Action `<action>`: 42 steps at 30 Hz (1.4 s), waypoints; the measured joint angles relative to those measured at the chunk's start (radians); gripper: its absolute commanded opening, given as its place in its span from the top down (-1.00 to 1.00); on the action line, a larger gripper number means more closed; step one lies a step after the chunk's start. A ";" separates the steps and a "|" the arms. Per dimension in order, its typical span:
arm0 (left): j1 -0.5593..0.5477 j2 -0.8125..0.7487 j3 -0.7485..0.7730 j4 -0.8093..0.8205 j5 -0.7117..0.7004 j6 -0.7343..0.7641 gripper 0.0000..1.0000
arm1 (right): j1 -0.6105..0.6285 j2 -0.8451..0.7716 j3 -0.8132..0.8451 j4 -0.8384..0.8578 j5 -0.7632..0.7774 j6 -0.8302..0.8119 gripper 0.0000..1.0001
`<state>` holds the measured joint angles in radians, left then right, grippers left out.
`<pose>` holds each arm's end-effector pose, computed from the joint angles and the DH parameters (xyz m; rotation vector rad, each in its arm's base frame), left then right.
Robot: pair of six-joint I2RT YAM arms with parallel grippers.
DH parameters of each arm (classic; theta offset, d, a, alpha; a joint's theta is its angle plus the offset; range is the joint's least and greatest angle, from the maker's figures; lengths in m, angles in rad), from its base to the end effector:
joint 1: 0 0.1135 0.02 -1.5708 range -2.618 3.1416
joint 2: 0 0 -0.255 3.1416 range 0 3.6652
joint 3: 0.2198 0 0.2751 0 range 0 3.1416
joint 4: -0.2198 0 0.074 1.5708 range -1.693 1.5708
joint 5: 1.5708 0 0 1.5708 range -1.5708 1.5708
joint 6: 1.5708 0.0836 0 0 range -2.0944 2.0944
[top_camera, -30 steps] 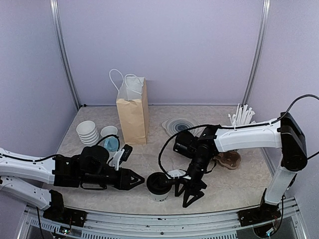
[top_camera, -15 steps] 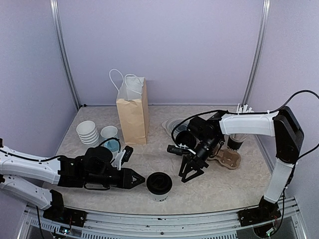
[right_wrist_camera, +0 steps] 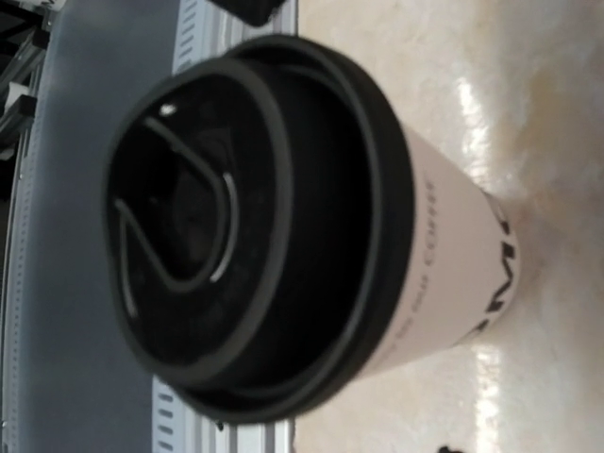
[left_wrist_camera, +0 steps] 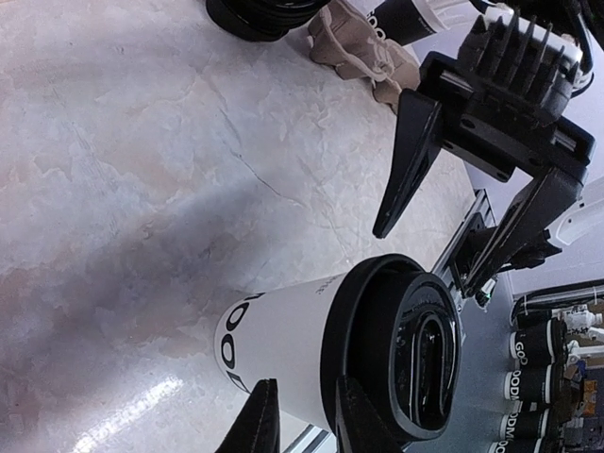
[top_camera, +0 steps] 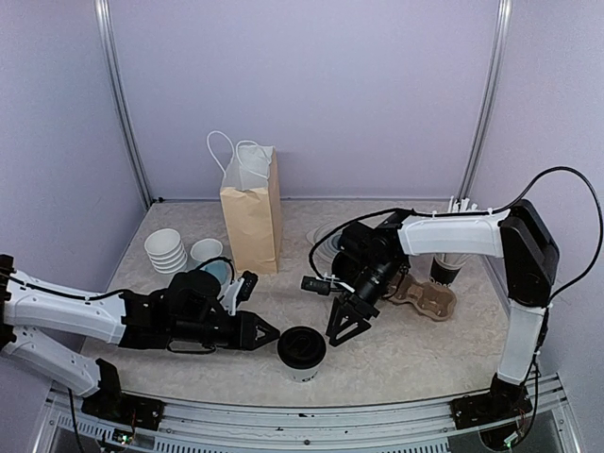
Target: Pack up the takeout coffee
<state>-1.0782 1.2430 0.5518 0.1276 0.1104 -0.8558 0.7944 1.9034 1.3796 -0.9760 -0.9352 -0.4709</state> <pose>0.1412 -0.2826 0.1461 0.3391 2.3782 -1.1644 0.2144 0.3143 0.1489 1.6544 -2.1737 -1.3768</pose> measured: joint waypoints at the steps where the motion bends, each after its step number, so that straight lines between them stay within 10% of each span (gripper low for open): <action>1: 0.000 0.008 0.005 0.000 0.006 0.001 0.56 | 0.006 0.008 0.001 0.000 0.002 0.003 -0.20; 22: -0.002 0.069 0.053 -0.009 0.034 0.042 0.56 | 0.050 0.095 0.058 -0.041 -0.013 0.026 -0.31; 42: -0.032 0.177 0.188 -0.119 -0.092 0.113 0.71 | 0.047 0.101 0.037 -0.061 -0.026 0.180 0.10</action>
<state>-1.1103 1.4200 0.7395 0.0086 0.0185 -0.7433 0.8413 2.0041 1.4170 -1.0370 -0.9611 -0.2909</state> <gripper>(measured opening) 0.143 0.466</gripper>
